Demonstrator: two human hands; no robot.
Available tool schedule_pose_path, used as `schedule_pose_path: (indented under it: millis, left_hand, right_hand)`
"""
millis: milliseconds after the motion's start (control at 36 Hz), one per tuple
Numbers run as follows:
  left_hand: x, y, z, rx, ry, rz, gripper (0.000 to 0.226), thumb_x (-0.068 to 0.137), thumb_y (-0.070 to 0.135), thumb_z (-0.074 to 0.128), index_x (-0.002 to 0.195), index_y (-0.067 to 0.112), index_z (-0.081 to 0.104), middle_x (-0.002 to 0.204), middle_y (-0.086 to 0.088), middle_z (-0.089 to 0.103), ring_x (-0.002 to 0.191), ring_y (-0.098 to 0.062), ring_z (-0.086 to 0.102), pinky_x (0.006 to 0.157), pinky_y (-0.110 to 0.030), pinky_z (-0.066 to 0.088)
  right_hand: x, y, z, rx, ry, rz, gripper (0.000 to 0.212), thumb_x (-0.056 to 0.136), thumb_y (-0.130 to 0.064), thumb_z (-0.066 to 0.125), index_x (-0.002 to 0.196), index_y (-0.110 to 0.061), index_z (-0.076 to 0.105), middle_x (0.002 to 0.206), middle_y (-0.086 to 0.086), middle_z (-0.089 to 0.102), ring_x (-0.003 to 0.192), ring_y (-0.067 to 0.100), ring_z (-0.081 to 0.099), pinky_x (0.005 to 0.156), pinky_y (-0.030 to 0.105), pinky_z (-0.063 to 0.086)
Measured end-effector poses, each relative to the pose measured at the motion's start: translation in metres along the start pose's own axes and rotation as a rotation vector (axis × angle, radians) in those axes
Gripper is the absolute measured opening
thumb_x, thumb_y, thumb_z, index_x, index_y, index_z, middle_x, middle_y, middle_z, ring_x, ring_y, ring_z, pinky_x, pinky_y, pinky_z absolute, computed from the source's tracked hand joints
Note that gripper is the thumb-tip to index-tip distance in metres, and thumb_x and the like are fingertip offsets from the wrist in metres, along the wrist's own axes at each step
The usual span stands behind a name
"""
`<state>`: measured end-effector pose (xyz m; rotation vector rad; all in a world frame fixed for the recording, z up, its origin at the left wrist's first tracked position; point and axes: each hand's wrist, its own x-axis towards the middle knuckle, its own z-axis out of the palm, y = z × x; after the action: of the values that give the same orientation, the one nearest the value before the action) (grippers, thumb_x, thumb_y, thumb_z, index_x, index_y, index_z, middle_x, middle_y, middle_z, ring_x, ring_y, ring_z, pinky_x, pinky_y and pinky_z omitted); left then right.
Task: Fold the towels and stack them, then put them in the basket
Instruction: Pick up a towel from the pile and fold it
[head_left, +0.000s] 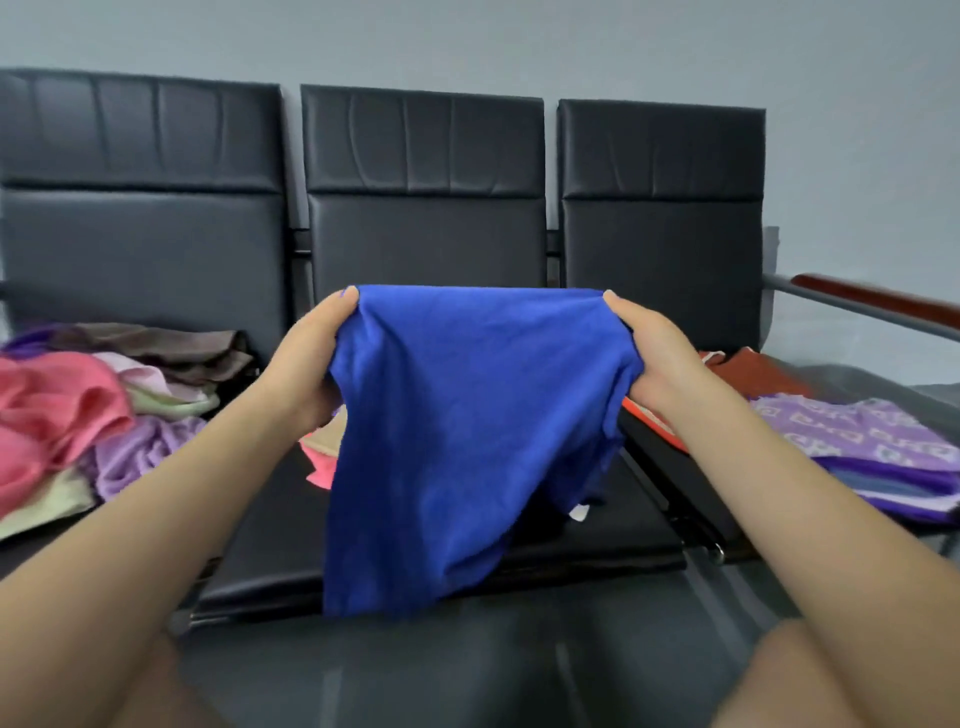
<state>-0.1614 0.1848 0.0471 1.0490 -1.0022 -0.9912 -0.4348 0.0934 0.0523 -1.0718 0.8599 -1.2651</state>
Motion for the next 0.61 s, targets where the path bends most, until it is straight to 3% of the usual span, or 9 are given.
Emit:
schedule_pose_path:
  millis: [56,139,222,278,333,389,472,556,611]
  left_hand:
    - [-0.006,0.011,0.002,-0.11,-0.012,-0.016,0.036,0.096,0.047,0.046,0.102,0.02,0.069,0.094,0.005,0.075,0.088,-0.012,0.07,0.079,-0.026,0.051]
    - [-0.012,0.022,0.002,-0.244,-0.02,0.034,0.034,0.098,0.041,0.045,0.078,0.02,0.062,0.069,0.005,0.066,0.068,-0.01,0.066,0.064,-0.019,0.053]
    - [-0.005,0.014,0.006,-0.052,0.221,0.343,0.03,0.09,0.019,0.051,0.063,0.016,0.039,0.046,0.016,0.044,0.046,0.002,0.043,0.05,-0.011,0.041]
    - [0.001,0.0,0.006,-0.006,0.379,0.467,0.026,0.081,0.017,0.049,0.059,0.012,0.037,0.046,0.009,0.045,0.043,0.003,0.034,0.049,-0.01,0.03]
    - [0.008,-0.007,-0.002,-0.022,0.408,0.448,0.032,0.091,0.005,0.048,0.06,0.001,0.042,0.053,0.004,0.059,0.042,0.003,0.034,0.05,-0.008,0.029]
    - [0.013,-0.006,-0.018,0.055,0.364,0.375,0.041,0.097,-0.006,0.039,0.061,0.012,0.03,0.04,0.015,0.041,0.041,0.0,0.032,0.048,-0.006,0.029]
    - [0.022,-0.009,-0.044,0.032,0.332,0.217,0.043,0.102,0.017,0.041,0.061,0.021,0.028,0.04,0.016,0.03,0.04,-0.003,0.033,0.045,-0.013,0.036]
    - [0.028,-0.019,-0.061,-0.114,0.243,-0.015,0.049,0.101,0.037,0.041,0.057,0.021,0.053,0.045,0.008,0.05,0.043,-0.005,0.052,0.05,-0.018,0.044]
    - [0.035,-0.029,-0.068,-0.108,0.228,-0.109,0.036,0.1,0.038,0.044,0.077,0.017,0.063,0.061,0.004,0.066,0.061,-0.01,0.063,0.056,-0.021,0.048]
  right_hand:
    - [-0.008,-0.005,0.006,0.019,-0.074,-0.006,0.034,0.096,-0.03,0.058,0.116,-0.004,0.067,0.111,0.013,0.071,0.108,0.026,0.067,0.099,0.037,0.05]
    - [-0.02,-0.014,0.015,0.041,-0.18,-0.013,0.029,0.097,-0.029,0.055,0.105,-0.005,0.07,0.095,0.009,0.073,0.094,0.022,0.069,0.091,0.032,0.05]
    - [-0.026,-0.02,0.021,0.038,-0.243,-0.011,0.025,0.096,-0.029,0.058,0.095,-0.009,0.072,0.084,0.006,0.073,0.084,0.02,0.069,0.083,0.031,0.051]
    - [-0.023,-0.021,0.024,0.009,-0.272,-0.015,0.023,0.096,-0.028,0.059,0.092,-0.01,0.071,0.08,0.004,0.073,0.078,0.018,0.069,0.076,0.029,0.051]
    - [-0.016,-0.016,0.024,-0.065,-0.308,-0.04,0.02,0.097,-0.022,0.055,0.096,-0.009,0.07,0.084,0.004,0.073,0.08,0.016,0.069,0.079,0.028,0.05]
    - [-0.006,-0.007,0.021,-0.259,-0.35,-0.088,0.018,0.096,-0.015,0.055,0.102,-0.008,0.07,0.094,0.008,0.073,0.086,0.017,0.068,0.081,0.031,0.049]
    - [0.014,0.015,0.011,-0.54,-0.314,-0.097,0.013,0.092,-0.014,0.061,0.094,-0.009,0.073,0.091,0.007,0.073,0.081,0.018,0.066,0.074,0.031,0.049]
    - [0.038,0.041,0.002,-0.743,-0.241,-0.103,0.019,0.09,-0.021,0.064,0.082,-0.005,0.069,0.07,-0.003,0.065,0.067,0.009,0.057,0.064,0.024,0.042]
    - [0.055,0.062,-0.002,-0.816,-0.171,-0.116,0.023,0.089,-0.021,0.062,0.083,0.0,0.066,0.072,0.004,0.061,0.07,0.014,0.053,0.066,0.029,0.039]
